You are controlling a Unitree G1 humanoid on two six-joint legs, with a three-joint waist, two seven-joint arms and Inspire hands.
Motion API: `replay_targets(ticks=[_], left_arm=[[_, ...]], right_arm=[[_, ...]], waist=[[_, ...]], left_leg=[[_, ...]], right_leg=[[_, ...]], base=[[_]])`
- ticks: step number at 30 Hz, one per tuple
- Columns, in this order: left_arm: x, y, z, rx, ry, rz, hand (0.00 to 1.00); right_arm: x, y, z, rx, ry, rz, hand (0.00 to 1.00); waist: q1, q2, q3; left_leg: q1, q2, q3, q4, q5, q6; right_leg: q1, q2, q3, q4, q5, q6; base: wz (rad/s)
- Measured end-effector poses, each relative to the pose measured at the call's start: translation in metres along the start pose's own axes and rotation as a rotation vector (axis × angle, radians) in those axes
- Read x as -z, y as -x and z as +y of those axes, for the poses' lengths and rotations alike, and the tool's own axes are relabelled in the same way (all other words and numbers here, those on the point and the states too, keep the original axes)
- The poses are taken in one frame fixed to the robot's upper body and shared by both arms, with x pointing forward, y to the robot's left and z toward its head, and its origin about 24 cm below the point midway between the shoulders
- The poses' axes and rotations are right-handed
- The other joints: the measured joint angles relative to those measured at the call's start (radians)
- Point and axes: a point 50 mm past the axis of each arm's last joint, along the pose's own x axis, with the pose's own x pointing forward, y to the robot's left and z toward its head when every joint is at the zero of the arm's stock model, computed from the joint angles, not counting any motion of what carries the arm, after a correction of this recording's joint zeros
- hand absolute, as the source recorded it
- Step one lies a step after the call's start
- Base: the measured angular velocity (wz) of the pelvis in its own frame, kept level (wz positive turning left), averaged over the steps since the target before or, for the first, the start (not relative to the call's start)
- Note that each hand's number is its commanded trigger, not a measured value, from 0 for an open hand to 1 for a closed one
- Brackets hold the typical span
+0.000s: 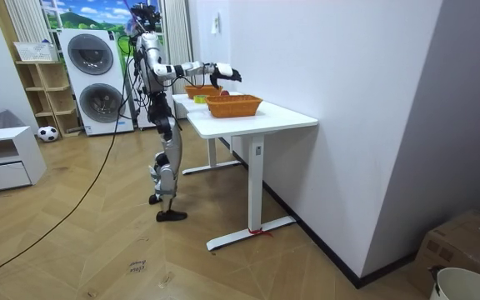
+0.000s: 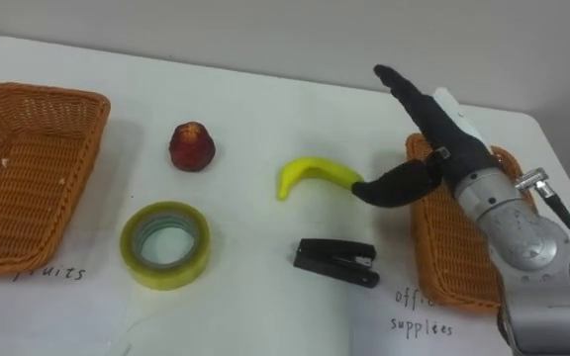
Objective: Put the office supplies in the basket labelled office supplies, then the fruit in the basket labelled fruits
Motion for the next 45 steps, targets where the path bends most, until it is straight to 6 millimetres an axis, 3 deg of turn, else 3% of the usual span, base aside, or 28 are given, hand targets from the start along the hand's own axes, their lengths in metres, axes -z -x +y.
replay_targets(ticks=[1,8,23,45], left_arm=[[0.000,-0.001,0.002,-0.003,-0.002,-0.001,0.00],[-0.002,-0.002,0.004,0.010,-0.004,-0.005,0.00],[-0.003,-0.003,0.004,0.011,-0.011,-0.004,0.00],[-0.005,-0.003,0.004,-0.018,-0.026,-0.003,0.00]], right_arm=[[0.003,0.002,0.004,-0.027,0.002,0.016,0.00],[0.017,0.008,0.015,-0.140,-0.016,0.097,0.00],[0.013,0.006,0.035,-0.317,-0.005,0.098,0.00],[0.014,0.008,0.046,-0.451,-0.013,0.107,0.00]], waist=[[-0.002,-0.004,0.0047],[0.003,-0.001,0.0096],[0.043,-0.005,0.0088],[0.044,0.006,0.0126]], left_leg=[[0.006,0.000,-0.002,0.000,0.000,0.000],[0.006,0.000,-0.009,0.000,0.000,0.000],[0.009,0.000,-0.014,0.000,0.000,0.000],[0.005,0.000,-0.014,-0.001,0.000,0.000]], right_leg=[[0.007,0.000,-0.002,-0.003,0.000,0.000],[0.013,0.001,-0.003,-0.011,0.001,0.001],[0.020,0.001,-0.009,-0.013,0.001,0.001],[0.016,0.001,-0.012,-0.014,0.001,0.001]], base=[[0.07],[0.01],[0.00],[0.01]])
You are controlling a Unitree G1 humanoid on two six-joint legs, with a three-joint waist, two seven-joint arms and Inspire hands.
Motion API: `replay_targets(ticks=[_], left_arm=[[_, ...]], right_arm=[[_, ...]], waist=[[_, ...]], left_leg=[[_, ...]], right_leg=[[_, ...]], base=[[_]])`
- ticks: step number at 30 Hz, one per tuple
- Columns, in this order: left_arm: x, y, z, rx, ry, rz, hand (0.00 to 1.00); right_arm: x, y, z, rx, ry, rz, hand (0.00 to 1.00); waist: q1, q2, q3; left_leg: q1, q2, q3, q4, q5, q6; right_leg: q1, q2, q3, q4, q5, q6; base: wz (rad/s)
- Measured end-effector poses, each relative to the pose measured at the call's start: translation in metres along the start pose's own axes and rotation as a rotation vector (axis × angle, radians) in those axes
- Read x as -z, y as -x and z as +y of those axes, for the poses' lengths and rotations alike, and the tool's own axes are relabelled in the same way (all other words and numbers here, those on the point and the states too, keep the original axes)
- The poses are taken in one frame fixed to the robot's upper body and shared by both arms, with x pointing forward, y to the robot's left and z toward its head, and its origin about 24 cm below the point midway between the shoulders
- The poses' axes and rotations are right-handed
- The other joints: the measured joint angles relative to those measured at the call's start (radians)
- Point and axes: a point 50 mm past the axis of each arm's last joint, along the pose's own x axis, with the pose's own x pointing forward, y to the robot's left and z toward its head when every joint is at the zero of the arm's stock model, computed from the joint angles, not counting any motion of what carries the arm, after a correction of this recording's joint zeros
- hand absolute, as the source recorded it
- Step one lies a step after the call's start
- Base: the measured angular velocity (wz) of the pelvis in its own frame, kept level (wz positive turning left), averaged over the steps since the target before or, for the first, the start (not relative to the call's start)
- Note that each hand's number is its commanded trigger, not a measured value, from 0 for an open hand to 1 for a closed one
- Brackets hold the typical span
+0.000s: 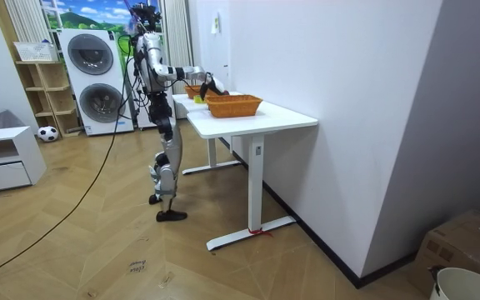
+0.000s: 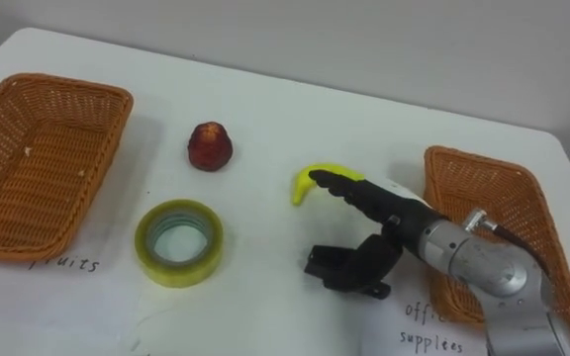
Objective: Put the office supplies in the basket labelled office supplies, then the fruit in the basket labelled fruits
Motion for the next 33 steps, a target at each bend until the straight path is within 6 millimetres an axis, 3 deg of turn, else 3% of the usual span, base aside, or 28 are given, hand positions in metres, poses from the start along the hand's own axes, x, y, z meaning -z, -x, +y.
replay_targets(ticks=[12,20,33], left_arm=[[-0.005,-0.001,0.001,0.012,0.000,-0.007,0.00],[-0.005,-0.001,0.001,0.011,0.000,-0.009,0.00],[-0.006,-0.001,0.001,0.010,0.000,-0.009,0.00]], right_arm=[[0.016,0.003,0.005,-0.031,0.084,0.166,0.00],[0.018,0.004,0.006,-0.033,0.086,0.182,0.00],[0.019,0.004,0.006,-0.030,0.102,0.196,0.00]], waist=[[-0.002,0.001,-0.0065],[-0.004,0.011,-0.0071],[-0.003,0.007,-0.0085]], left_leg=[[-0.008,0.000,-0.003,0.004,0.000,0.000],[-0.008,0.000,-0.003,0.004,0.000,0.000],[-0.007,0.000,-0.004,0.004,0.000,0.000]], right_leg=[[-0.006,0.000,0.004,0.001,0.000,0.000],[-0.006,0.000,0.005,0.001,0.000,0.000],[-0.007,-0.001,0.006,0.001,0.000,0.000]], base=[[0.00],[0.00],[0.00]])
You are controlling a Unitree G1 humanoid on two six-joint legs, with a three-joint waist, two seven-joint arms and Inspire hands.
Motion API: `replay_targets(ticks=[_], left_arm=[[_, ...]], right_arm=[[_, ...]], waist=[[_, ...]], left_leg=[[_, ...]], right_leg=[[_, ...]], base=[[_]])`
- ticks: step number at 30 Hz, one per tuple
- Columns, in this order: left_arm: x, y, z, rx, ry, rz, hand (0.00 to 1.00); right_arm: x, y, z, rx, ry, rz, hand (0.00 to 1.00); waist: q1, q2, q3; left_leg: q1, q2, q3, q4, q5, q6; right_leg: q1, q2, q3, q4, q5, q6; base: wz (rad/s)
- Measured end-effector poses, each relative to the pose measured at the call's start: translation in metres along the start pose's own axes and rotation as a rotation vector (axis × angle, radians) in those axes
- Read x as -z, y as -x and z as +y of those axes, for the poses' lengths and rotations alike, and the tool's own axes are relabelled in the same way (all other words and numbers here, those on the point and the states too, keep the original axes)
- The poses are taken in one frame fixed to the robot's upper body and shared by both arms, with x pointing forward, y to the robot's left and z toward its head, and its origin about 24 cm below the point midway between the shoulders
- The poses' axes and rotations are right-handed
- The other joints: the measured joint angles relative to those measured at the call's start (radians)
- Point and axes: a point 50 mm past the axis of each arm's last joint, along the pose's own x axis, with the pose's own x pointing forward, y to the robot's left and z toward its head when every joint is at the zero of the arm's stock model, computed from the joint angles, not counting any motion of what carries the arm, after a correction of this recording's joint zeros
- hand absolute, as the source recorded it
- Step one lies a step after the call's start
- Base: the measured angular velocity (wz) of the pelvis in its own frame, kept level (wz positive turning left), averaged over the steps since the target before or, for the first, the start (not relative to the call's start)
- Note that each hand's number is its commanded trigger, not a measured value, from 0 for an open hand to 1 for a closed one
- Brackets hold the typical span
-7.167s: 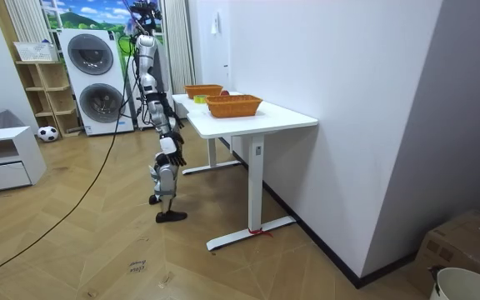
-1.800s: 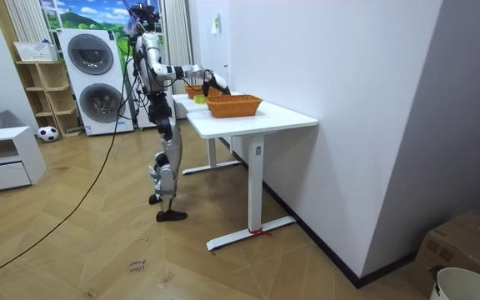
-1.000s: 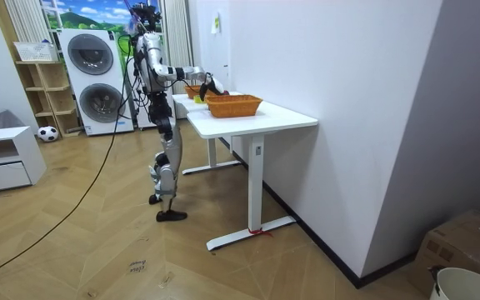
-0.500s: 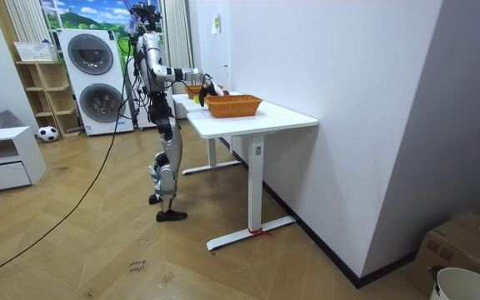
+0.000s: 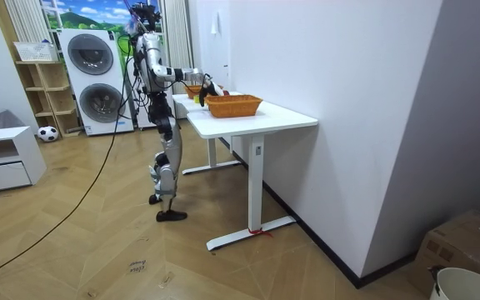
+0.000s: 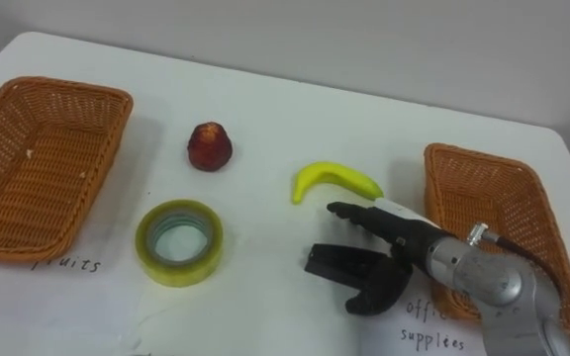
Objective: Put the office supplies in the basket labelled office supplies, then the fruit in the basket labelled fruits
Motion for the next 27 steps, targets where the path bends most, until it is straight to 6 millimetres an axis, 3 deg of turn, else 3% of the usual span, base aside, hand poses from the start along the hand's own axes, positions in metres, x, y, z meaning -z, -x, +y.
replay_targets(ticks=[11,18,22,27], left_arm=[[-0.003,0.001,-0.005,0.014,-0.024,-0.016,0.00],[-0.011,0.002,-0.010,0.025,-0.045,-0.050,0.00],[-0.017,0.003,-0.009,0.013,-0.034,-0.078,0.00],[-0.026,0.004,-0.007,-0.006,-0.019,-0.113,0.00]], right_arm=[[-0.001,-0.009,0.009,0.040,-0.015,0.016,0.00],[-0.001,-0.011,0.012,0.077,0.015,0.030,0.00],[-0.001,-0.011,0.011,0.094,0.017,0.032,0.00],[-0.001,-0.011,0.011,0.100,0.019,0.036,0.00]], waist=[[0.003,-0.014,0.0047],[0.002,0.005,0.0085],[0.003,0.025,0.0035],[0.004,0.028,0.0020]], left_leg=[[0.010,0.000,0.009,-0.001,0.000,0.000],[0.008,0.001,0.009,-0.005,0.000,0.000],[0.007,0.001,0.010,-0.005,0.000,0.001],[0.007,0.001,0.010,-0.005,0.000,0.001]], right_leg=[[0.004,0.001,0.005,0.003,0.001,-0.001],[0.001,0.002,0.005,0.002,0.007,-0.002],[-0.001,0.003,0.005,0.003,0.007,-0.002],[-0.001,0.003,0.005,0.003,0.007,-0.002]], base=[[-0.01],[0.00],[0.00],[0.00]])
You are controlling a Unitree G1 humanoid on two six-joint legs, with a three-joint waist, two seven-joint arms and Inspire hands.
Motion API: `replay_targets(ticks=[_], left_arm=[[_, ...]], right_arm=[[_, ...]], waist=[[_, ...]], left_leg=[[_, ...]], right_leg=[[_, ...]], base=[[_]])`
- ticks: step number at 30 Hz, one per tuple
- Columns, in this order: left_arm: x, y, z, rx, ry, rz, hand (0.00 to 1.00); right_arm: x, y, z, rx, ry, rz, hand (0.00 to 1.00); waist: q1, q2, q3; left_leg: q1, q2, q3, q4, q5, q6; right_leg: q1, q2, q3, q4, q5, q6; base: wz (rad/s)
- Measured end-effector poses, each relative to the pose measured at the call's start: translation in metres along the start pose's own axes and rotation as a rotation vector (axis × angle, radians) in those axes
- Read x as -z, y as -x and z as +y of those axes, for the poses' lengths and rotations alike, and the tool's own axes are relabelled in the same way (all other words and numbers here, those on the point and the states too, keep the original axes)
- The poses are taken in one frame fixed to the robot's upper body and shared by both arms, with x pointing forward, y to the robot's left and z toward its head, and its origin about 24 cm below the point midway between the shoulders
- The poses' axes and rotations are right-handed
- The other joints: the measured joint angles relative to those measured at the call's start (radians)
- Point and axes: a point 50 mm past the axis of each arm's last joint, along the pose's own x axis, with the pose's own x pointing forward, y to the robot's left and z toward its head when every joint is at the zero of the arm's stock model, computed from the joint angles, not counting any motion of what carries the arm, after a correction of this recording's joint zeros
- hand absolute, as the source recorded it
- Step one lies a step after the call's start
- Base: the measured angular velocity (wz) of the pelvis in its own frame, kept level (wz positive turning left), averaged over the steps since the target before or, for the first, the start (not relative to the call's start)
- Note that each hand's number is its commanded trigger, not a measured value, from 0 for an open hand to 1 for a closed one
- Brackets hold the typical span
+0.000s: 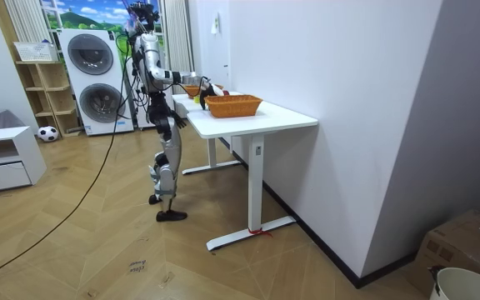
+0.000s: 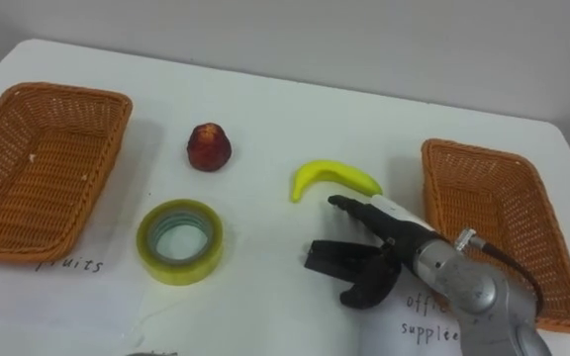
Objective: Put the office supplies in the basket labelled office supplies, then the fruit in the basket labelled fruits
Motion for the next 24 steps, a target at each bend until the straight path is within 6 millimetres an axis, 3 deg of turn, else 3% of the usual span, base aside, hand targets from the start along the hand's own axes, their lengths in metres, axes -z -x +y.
replay_targets(ticks=[24], left_arm=[[-0.0022,0.0023,-0.0083,0.036,0.011,0.025,0.00]], right_arm=[[0.0017,-0.0034,0.0026,0.012,0.080,0.124,0.00]], waist=[[0.005,-0.015,-0.0082]], left_leg=[[0.002,0.001,0.004,0.000,0.000,0.000]], right_leg=[[-0.002,0.001,0.007,0.000,0.000,0.000]], base=[[0.00]])
